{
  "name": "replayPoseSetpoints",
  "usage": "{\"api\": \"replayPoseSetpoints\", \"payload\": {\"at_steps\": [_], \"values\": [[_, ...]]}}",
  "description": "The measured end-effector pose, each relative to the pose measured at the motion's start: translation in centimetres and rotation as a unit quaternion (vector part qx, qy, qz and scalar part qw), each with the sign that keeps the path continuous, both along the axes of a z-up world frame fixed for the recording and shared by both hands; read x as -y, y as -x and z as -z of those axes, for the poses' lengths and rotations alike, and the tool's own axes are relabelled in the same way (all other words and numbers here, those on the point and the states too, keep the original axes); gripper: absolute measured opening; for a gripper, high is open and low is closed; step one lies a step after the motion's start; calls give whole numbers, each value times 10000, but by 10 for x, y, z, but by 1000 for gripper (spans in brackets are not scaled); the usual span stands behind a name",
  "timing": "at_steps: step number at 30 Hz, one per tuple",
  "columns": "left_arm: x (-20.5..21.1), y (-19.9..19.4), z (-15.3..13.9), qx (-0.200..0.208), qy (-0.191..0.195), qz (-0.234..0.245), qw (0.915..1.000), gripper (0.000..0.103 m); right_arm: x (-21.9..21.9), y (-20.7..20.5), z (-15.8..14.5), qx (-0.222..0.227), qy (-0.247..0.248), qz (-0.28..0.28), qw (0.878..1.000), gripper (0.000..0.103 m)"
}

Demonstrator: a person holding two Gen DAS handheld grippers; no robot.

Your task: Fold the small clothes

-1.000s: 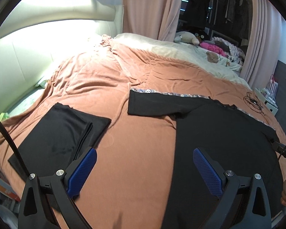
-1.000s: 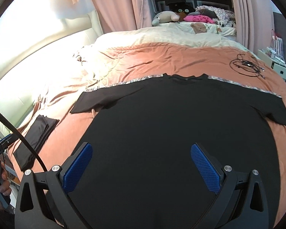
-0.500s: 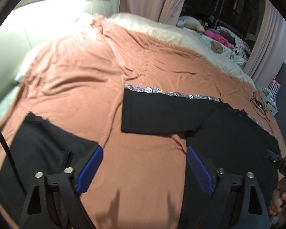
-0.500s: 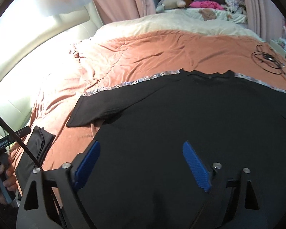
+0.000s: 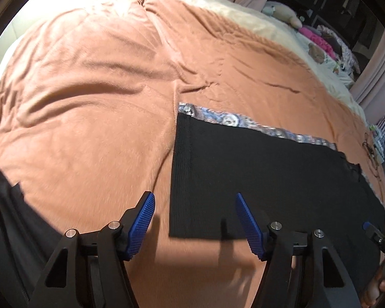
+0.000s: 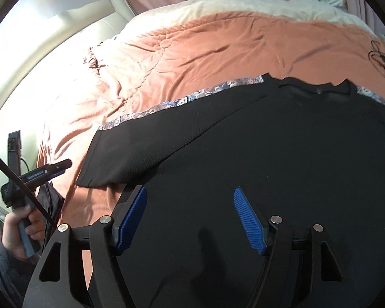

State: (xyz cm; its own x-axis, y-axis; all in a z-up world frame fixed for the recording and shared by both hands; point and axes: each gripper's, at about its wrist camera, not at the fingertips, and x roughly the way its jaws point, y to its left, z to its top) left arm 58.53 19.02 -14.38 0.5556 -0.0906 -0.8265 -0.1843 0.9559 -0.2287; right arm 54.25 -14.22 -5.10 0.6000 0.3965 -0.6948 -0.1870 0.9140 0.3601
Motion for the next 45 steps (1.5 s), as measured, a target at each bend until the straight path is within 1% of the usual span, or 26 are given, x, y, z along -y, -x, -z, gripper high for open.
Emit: {"api": "replayPoseSetpoints", "payload": {"at_steps": [2, 5, 6, 8, 9, 10, 11, 12, 13, 14, 15, 17, 23, 24, 27, 28, 29, 31, 33, 36, 37, 39, 40, 41, 43, 45], "values": [[-3, -12, 11, -110, -32, -21, 9999, 64, -2, -13, 8, -68, -45, -48, 10000, 56], [-8, -31, 27, -269, 42, -82, 9996, 62, -7, -26, 16, -133, -147, -109, 9997, 49], [-10, -37, 32, -309, 77, -94, 9994, 60, -8, -30, 18, -145, -175, -121, 9997, 48], [-11, -47, 39, -371, 78, -143, 9992, 49, -12, -36, 20, -164, -220, -156, 9995, 41], [-10, -50, 41, -339, 67, -182, 9992, 48, -13, -37, 22, -170, -263, -178, 9994, 40], [-8, -52, 42, -328, 1, -187, 9993, 39, -14, -40, 24, -175, -315, -202, 9991, 38], [-5, -55, 40, -341, -126, -170, 9992, 26, -15, -44, 26, -191, -369, -226, 9989, 36], [-3, -57, 37, -352, -159, -148, 9991, 20, -15, -46, 28, -211, -411, -231, 9987, 33], [-2, -58, 33, -341, -130, -137, 9992, 9, -17, -50, 30, -228, -499, -266, 9981, 27], [-2, -60, 30, -315, -126, -137, 9993, 6, -19, -55, 31, -262, -599, -319, 9974, 23], [-1, -61, 25, -270, -142, -134, 9994, 4, -22, -60, 32, -291, -671, -345, 9967, 22], [0, -61, 14, -165, -56, -79, 9998, 4, -30, -68, 35, -327, -782, -397, 9956, 19], [20, -64, -30, 99, -231, 198, 9995, 4, -60, -92, 51, -468, -1019, -470, 9926, 17], [25, -63, -41, 174, -282, 256, 9991, 4, -63, -95, 57, -535, -1021, -447, 9923, 17], [37, -63, -62, 297, -256, 370, 9985, 4, -74, -107, 73, -837, -972, -443, 9908, 17], [44, -62, -72, 352, -278, 427, 9981, 4, -75, -109, 76, -919, -971, -436, 9901, 17], [48, -64, -76, 380, -283, 468, 9978, 4, -73, -108, 74, -909, -1038, -436, 9895, 18], [62, -65, -91, 457, -287, 630, 9966, 4, -68, -103, 64, -733, -1060, -400, 9909, 18], [72, -67, -100, 510, -300, 724, 9956, 4, -61, -96, 51, -611, -1030, -402, 9920, 18], [90, -67, -115, 620, -220, 857, 9941, 4, -49, -83, 36, -489, -907, -350, 9941, 18], [97, -67, -120, 654, -196, 912, 9935, 4, -44, -79, 32, -448, -888, -322, 9945, 21], [113, -66, -128, 695, -216, 1025, 9921, 4, -32, -71, 25, -402, -884, -238, 9950, 33], [121, -66, -132, 727, -235, 1111, 9909, 4, -24, -64, 20, -375, -868, -190, 9953, 47], [129, -66, -135, 751, -241, 1186, 9898, 4, -16, -58, 15, -289, -860, -118, 9958, 58], [147, -67, -140, 776, -222, 1350, 9875, 4, 3, -44, 5, -184, -902, -7, 9958, 63], [164, -66, -143, 775, -189, 1509, 9853, 4, 20, -37, 2, -195, -918, 106, 9955, 63]]}}
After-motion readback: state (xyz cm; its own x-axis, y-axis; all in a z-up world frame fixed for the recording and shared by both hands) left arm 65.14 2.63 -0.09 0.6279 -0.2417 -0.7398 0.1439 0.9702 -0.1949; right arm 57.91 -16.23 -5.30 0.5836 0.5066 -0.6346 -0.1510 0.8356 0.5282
